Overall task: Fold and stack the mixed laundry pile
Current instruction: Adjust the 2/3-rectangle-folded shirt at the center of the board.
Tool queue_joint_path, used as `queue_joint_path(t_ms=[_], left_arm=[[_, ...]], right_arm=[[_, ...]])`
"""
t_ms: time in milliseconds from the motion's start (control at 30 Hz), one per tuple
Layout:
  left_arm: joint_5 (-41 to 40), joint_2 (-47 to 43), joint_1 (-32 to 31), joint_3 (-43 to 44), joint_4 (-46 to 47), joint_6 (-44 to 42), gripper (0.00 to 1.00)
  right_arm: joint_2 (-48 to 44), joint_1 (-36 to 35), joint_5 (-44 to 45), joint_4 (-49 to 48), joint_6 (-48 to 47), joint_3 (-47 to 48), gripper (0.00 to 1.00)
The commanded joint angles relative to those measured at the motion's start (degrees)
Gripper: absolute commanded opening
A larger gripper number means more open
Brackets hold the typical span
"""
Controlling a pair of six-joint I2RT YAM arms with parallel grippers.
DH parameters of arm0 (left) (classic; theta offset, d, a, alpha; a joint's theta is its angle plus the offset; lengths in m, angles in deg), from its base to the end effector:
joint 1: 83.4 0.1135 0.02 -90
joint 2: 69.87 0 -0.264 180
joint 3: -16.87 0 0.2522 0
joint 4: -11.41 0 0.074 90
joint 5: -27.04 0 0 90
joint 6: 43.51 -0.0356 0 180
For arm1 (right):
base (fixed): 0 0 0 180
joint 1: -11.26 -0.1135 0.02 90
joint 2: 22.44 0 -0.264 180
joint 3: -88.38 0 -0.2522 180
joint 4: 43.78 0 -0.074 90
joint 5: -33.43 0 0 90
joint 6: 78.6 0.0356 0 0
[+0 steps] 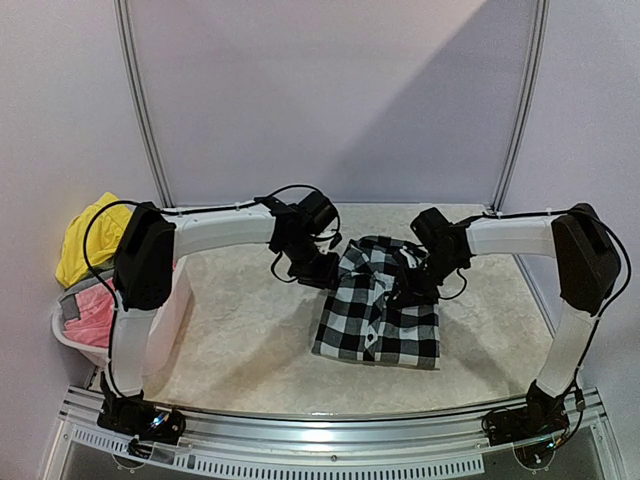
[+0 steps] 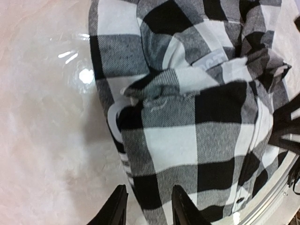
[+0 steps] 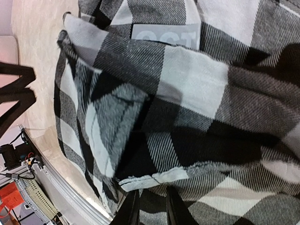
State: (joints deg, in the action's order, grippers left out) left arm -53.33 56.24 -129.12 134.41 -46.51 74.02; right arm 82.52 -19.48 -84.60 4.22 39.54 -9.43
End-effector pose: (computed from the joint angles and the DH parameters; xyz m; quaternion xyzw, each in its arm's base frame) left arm 0.3228 -0.3396 0.1892 0.1711 0.9606 -0.1871 0.1139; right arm 0.2969 0.1960 0.1714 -0.0621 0.9554 0.2876 0.0238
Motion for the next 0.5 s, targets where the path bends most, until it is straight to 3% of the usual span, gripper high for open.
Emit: queue_joint_path(t_ms=[0,267,467], left_arm=[[-0.6,-3.7,0.8,-3.9,1.3,0.9,0.32],[-0.9,-7.0,0.8,-7.3,0.7,1.6,0.31],[-5.7,-8.8,0.5,-4.3,-6.5,-1.6,0.33]], right_arm=[[3.1,-0.1,0.0,-0.1,-1.7,3.6,0.2],[9.4,0.8,6.9,1.4,-1.4,12.2,0.2],[16.0,4.4,10.3,7.2,-2.7,24.9,0.2]])
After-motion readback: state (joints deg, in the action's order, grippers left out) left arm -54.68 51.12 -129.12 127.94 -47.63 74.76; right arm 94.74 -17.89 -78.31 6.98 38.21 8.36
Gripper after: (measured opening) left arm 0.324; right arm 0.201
